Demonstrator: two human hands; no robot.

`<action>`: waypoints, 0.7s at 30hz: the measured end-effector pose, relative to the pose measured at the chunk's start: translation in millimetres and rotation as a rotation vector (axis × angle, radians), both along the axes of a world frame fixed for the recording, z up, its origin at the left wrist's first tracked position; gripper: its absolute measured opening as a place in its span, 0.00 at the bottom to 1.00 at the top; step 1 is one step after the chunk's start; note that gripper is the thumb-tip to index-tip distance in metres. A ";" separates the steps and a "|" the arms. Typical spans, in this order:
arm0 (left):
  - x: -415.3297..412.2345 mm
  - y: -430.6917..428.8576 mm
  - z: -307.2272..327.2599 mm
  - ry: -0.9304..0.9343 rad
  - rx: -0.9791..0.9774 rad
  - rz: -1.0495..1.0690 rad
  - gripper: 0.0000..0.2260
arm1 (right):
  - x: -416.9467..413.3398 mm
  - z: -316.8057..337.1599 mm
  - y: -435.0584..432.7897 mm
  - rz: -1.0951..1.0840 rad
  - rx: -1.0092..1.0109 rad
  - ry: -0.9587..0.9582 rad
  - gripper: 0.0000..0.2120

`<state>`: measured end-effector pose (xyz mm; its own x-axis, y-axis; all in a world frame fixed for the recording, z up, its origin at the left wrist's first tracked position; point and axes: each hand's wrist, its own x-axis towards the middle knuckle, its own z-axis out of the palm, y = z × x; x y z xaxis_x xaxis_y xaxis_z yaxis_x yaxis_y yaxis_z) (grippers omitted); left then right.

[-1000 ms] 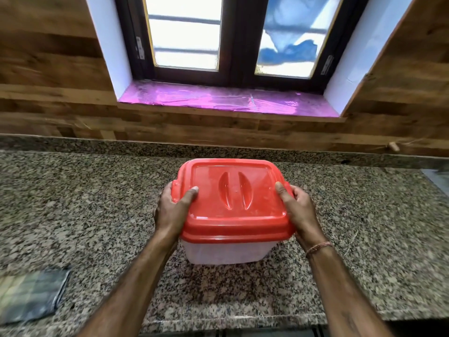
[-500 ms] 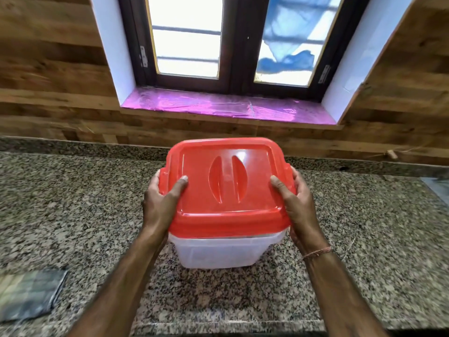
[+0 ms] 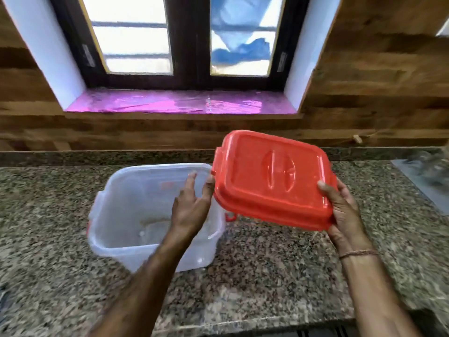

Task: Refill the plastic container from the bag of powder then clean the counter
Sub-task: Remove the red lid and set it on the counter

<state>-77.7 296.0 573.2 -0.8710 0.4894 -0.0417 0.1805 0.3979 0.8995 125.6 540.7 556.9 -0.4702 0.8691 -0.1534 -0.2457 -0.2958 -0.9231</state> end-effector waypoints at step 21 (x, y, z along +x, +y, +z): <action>34.1 53.8 -39.5 0.307 -0.484 0.012 0.26 | 25.7 -198.9 74.8 0.142 0.402 -0.972 0.24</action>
